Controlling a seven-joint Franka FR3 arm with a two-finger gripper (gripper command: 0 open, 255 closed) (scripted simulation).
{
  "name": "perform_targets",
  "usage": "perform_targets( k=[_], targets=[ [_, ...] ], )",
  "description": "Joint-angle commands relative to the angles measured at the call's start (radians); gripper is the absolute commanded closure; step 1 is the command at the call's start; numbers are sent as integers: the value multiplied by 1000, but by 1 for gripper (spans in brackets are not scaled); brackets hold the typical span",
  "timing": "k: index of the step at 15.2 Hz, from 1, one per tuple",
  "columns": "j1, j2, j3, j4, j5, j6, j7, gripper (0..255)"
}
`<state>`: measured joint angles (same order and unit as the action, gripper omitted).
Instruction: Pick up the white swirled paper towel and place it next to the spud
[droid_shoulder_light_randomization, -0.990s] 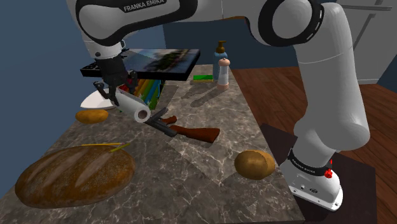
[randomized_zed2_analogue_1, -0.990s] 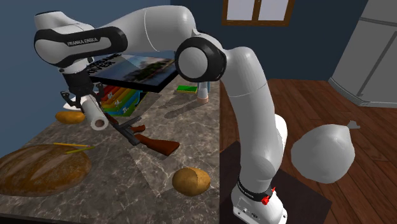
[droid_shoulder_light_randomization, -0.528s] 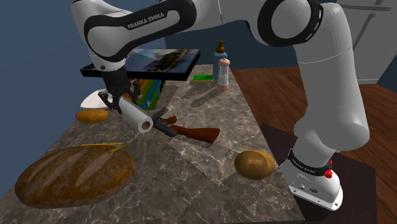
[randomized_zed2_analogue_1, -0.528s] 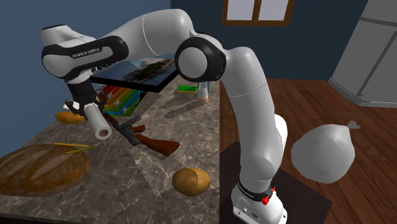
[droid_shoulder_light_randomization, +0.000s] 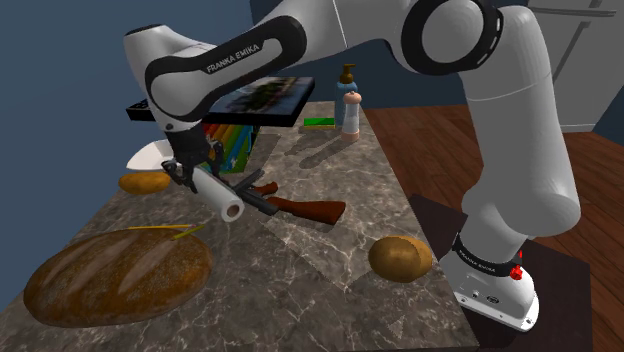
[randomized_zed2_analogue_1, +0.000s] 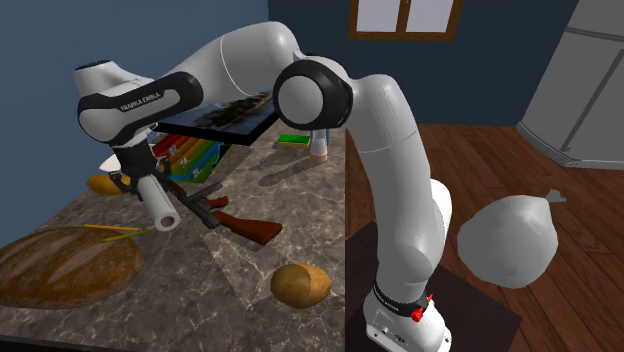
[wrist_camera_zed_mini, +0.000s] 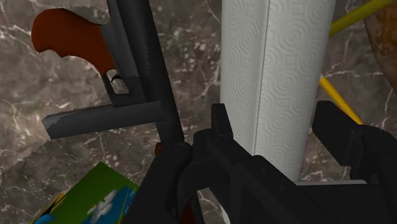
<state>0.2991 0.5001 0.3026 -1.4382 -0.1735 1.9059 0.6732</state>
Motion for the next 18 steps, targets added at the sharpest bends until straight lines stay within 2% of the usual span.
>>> perform_targets(
  k=[1,7,15,16,18],
  targets=[
    [-2,8,-2,-18,-3,26,1,255],
    [-2,31,-7,-65,-12,96,8,255],
    [-2,31,-7,-65,-12,96,8,255],
    [-2,31,-7,-65,-12,96,8,0],
    [-2,31,-7,-65,-12,96,8,0]
  ],
)
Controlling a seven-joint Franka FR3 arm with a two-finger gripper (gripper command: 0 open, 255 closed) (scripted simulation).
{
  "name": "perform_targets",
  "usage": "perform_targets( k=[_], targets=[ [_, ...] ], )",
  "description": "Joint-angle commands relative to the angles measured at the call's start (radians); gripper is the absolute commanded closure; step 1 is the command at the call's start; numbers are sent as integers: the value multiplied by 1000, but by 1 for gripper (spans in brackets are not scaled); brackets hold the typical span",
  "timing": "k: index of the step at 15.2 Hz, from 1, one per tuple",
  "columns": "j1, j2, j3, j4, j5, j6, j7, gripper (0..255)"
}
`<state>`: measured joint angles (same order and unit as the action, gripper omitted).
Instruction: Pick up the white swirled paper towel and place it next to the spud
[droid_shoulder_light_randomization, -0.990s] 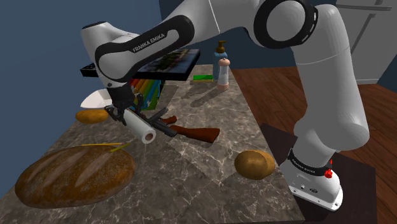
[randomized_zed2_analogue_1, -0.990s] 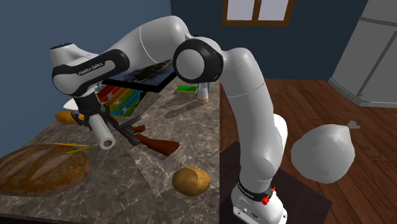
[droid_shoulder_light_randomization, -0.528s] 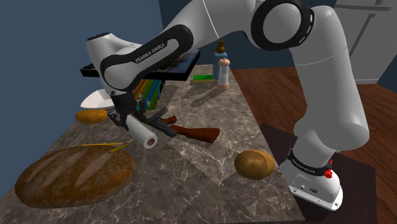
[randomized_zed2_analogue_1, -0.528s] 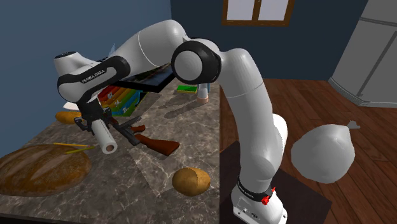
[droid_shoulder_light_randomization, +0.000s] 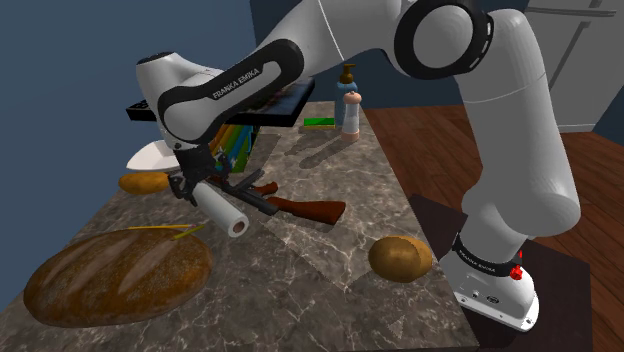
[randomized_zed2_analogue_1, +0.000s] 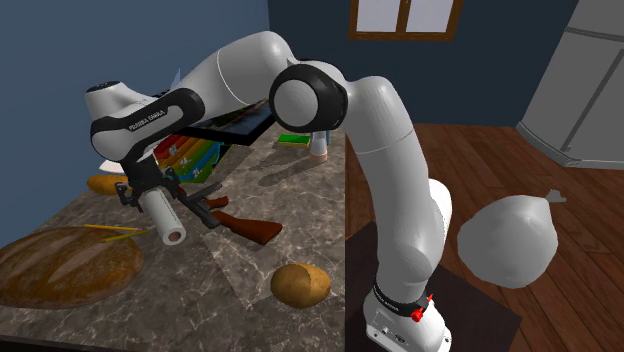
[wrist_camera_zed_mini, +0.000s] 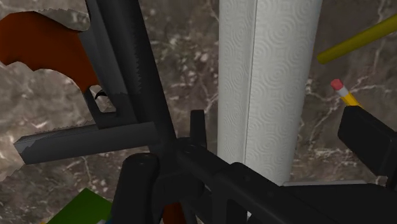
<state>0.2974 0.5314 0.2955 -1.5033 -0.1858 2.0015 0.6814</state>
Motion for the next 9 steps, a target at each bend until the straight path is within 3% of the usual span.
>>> perform_targets(
  k=[1,3,7,9],
  targets=[
    [0,0,0,0,0,0,0,0],
    [0,0,0,0,0,0,0,0],
    [3,-32,8,79,13,-110,-10,0],
    [2,-33,8,79,13,-110,-10,0]
  ],
)
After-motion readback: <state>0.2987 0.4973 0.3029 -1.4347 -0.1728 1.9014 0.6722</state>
